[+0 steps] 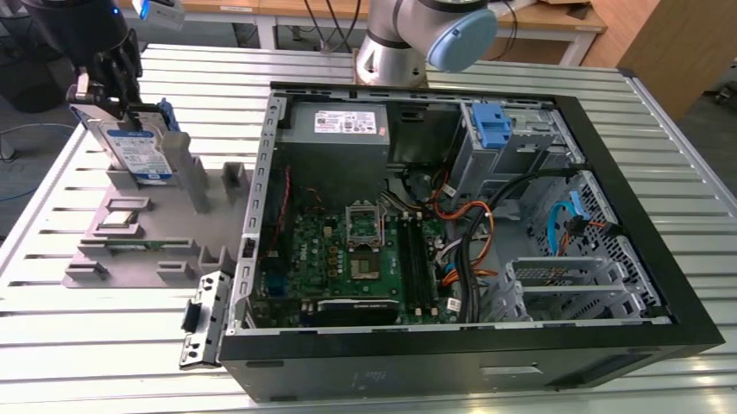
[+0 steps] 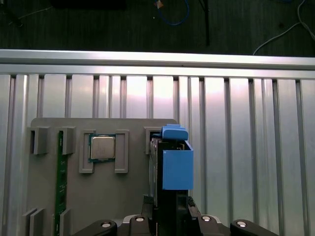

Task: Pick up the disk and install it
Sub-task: 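Pick up the disk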

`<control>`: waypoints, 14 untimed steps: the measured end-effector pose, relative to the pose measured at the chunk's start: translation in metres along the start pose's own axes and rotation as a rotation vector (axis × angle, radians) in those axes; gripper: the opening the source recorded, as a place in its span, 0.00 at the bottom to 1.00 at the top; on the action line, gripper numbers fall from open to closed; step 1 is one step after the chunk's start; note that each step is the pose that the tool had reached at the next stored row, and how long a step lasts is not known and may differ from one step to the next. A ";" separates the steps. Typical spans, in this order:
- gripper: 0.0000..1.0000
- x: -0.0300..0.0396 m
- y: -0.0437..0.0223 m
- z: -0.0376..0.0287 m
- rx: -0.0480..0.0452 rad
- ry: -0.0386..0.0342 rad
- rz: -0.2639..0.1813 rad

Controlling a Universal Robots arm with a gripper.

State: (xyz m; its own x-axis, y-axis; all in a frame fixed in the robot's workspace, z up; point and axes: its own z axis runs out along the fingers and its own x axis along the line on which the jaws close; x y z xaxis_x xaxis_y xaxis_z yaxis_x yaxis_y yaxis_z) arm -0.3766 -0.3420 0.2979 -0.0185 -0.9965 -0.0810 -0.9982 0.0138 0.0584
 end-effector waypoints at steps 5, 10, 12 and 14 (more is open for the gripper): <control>0.35 0.0000 0.0000 0.0001 0.0004 0.0170 0.001; 0.35 0.0001 0.0000 0.0000 0.0004 0.0239 0.001; 0.35 0.0000 0.0000 0.0000 0.0004 0.0240 0.001; 0.35 0.0000 0.0000 -0.0002 0.0005 0.0241 0.001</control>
State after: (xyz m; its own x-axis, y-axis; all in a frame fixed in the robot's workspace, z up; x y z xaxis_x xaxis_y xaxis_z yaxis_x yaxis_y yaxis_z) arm -0.3765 -0.3420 0.2981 -0.0185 -0.9982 -0.0569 -0.9982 0.0152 0.0581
